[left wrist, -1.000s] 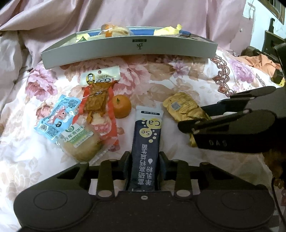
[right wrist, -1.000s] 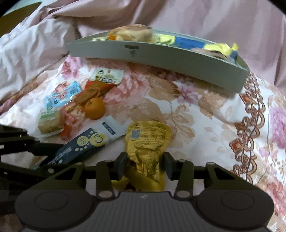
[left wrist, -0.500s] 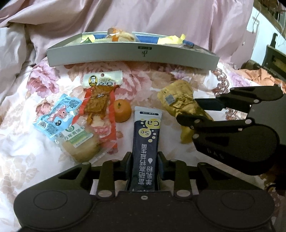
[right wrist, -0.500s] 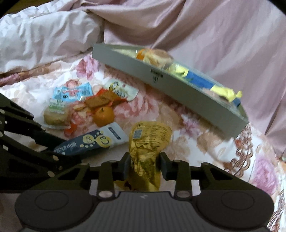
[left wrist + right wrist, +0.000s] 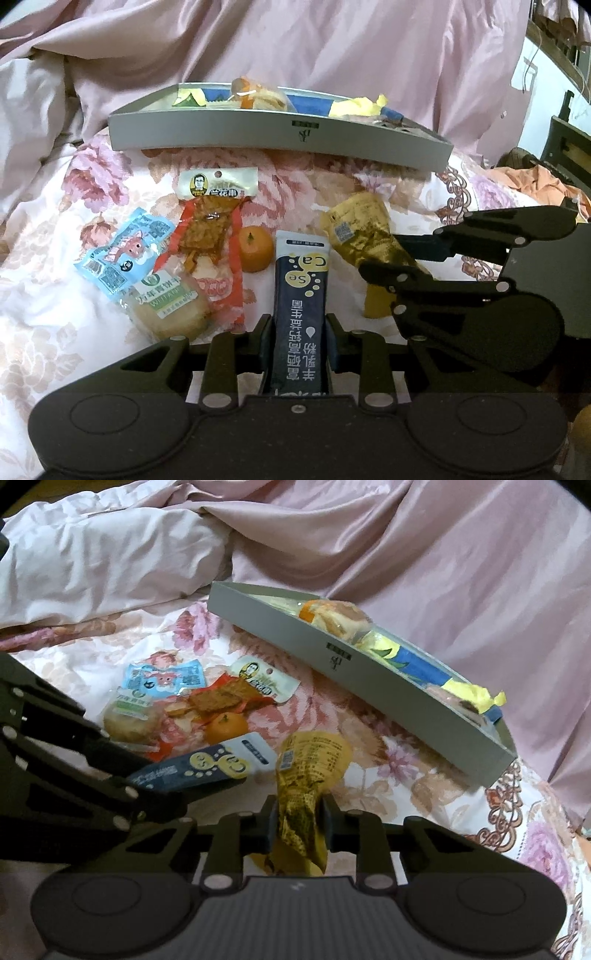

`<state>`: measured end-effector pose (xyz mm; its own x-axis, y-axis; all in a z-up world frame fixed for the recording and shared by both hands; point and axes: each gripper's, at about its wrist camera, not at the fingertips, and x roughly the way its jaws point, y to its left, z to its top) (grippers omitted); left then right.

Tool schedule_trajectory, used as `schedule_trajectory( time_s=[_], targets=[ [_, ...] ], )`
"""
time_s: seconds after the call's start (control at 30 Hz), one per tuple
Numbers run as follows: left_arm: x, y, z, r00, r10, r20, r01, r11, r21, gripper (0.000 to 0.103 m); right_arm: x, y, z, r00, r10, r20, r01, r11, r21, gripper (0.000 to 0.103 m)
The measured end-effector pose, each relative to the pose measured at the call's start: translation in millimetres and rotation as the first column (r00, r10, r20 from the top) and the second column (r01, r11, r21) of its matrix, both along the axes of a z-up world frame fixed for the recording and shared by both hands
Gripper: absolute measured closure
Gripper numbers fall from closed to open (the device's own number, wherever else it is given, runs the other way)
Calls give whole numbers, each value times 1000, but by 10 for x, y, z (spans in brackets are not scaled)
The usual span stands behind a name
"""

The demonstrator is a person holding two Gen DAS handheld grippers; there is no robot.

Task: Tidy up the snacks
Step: 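Lift the navy tube with the left tool while the right tool carries the gold packet toward the tray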

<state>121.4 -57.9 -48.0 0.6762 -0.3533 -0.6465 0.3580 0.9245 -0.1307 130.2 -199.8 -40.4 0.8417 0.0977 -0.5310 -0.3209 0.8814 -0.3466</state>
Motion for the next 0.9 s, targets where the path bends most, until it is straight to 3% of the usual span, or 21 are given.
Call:
schedule_trajectory(
  time_s=[0.17, 0.4, 0.67, 0.9],
  targets=[
    [-25, 0, 29, 1000, -5, 28, 5, 1000, -14, 72, -14, -37, 34, 1000, -9, 11, 9, 999, 32, 77],
    [-90, -11, 93, 997, -19, 75, 22, 999, -43, 73, -137, -13, 123, 992, -3, 127, 4, 1000, -7, 78],
    [-141, 66, 254, 988, 20, 152, -6, 995, -95, 73, -256, -77, 290, 953, -31, 300, 25, 999, 24, 77],
    [-82, 85, 590, 963, 71, 259, -40, 991, -125, 72, -333, -94, 460, 898, -41, 438, 21, 998, 51, 77]
  ],
)
